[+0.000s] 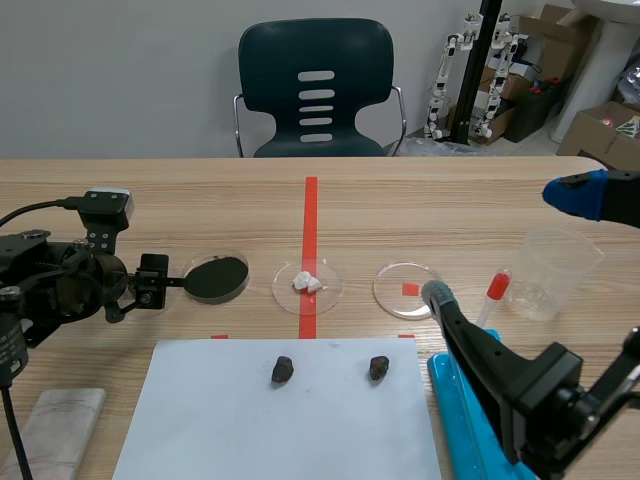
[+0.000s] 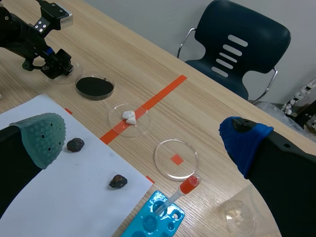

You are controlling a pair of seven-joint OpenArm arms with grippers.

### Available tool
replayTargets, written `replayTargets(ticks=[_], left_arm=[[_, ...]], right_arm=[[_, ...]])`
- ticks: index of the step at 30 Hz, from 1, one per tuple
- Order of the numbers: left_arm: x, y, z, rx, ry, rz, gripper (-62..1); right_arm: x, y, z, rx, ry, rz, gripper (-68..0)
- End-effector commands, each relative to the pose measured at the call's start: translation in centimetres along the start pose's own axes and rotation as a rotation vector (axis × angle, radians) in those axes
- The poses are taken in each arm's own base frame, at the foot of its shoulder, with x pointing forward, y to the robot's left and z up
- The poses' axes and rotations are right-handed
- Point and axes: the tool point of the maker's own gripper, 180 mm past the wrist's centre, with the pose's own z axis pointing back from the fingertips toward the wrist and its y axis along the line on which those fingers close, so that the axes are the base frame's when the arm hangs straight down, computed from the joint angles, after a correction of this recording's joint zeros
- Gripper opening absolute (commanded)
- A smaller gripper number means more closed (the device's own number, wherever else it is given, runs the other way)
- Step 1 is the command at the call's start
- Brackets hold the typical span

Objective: Put the mineral in the empty petri dish

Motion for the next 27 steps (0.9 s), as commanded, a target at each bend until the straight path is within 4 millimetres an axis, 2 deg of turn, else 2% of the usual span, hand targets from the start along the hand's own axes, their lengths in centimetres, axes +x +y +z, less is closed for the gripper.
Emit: replayTargets(ticks=[1, 4, 7, 11, 13, 27], left_arm=[[1.94, 0.17, 0.14, 0.001, -0.054, 0.014, -17.4], [2.25, 0.17, 0.16, 0.001, -0.071, 0.014, -7.2], [2.62, 0.16, 0.19, 0.001, -0.092, 0.014, -3.6], [2.69, 0.18, 0.2, 0.003, -0.095, 0.011, -3.4], [2.69, 0.18, 0.2, 0.003, -0.095, 0.011, 1.4], [2.68, 0.18, 0.2, 0.002, -0.095, 0.012, 1.4]], right_arm=[[1.17, -0.38, -0.19, -0.014, -0.041, 0.006, 0.4], [1.17, -0.38, -0.19, -0.014, -0.041, 0.006, 0.4], [1.17, -0.38, -0.19, -0.014, -0.041, 0.006, 0.4], [1.17, -0.38, -0.19, -0.014, -0.041, 0.006, 0.4], [1.17, -0.38, -0.19, -0.014, -0.041, 0.006, 0.4], [1.17, -0.38, -0.19, -0.014, -0.041, 0.006, 0.4]])
